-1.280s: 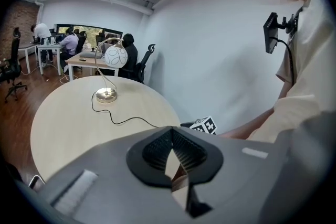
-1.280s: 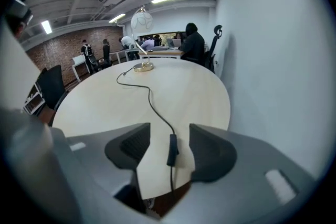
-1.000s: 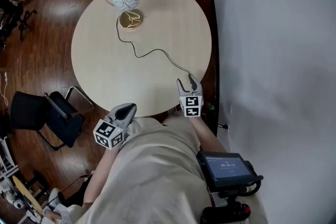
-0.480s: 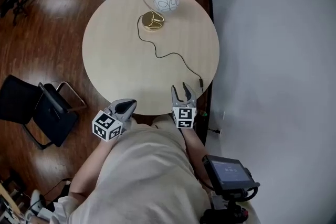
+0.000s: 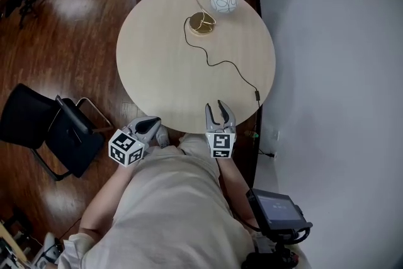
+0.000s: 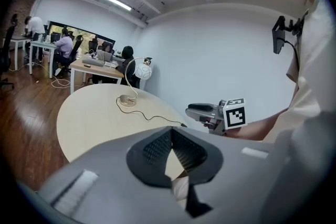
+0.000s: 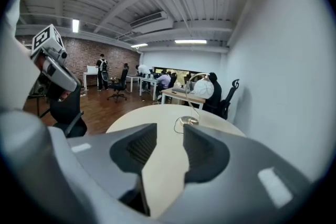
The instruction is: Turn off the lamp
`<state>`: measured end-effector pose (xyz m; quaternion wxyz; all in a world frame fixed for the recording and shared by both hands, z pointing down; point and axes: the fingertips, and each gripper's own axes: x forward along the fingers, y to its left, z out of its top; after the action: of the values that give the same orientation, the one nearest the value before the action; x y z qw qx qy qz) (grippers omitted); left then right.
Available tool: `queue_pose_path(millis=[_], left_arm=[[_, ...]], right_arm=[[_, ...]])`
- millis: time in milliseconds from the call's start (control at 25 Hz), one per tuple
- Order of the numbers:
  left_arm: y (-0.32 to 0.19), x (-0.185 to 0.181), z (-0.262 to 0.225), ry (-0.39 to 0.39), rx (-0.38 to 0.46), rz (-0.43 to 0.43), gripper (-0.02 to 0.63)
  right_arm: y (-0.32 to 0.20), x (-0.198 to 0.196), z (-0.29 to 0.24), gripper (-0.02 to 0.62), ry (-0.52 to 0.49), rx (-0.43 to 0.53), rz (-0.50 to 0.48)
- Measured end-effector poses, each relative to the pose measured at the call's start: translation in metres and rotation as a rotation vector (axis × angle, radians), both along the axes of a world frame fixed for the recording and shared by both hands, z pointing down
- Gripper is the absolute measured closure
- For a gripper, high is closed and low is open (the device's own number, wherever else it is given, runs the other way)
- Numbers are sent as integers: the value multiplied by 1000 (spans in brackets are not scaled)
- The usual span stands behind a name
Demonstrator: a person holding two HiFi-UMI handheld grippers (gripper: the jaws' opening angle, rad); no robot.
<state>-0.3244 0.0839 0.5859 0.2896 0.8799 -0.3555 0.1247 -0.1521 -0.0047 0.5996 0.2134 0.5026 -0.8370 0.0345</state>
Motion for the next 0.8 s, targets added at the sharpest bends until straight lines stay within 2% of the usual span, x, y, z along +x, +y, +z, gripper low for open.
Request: queue_pose_path(millis=[240,400,520,800], left_arm=[[19,-6,13,19,-8,-17,609],[18,-18,2,6,18,-41,609],[19,-19,-3,2,28,-58,609],[5,-17,0,-9,-12,-88,609]], right_arm=[[23,-42,3,445,10,21,-95],[19,-49,-10,465,40,49,-110],[13,-54,-15,468,18,52,-105],[17,-74,-24,491,-9,45,-179]])
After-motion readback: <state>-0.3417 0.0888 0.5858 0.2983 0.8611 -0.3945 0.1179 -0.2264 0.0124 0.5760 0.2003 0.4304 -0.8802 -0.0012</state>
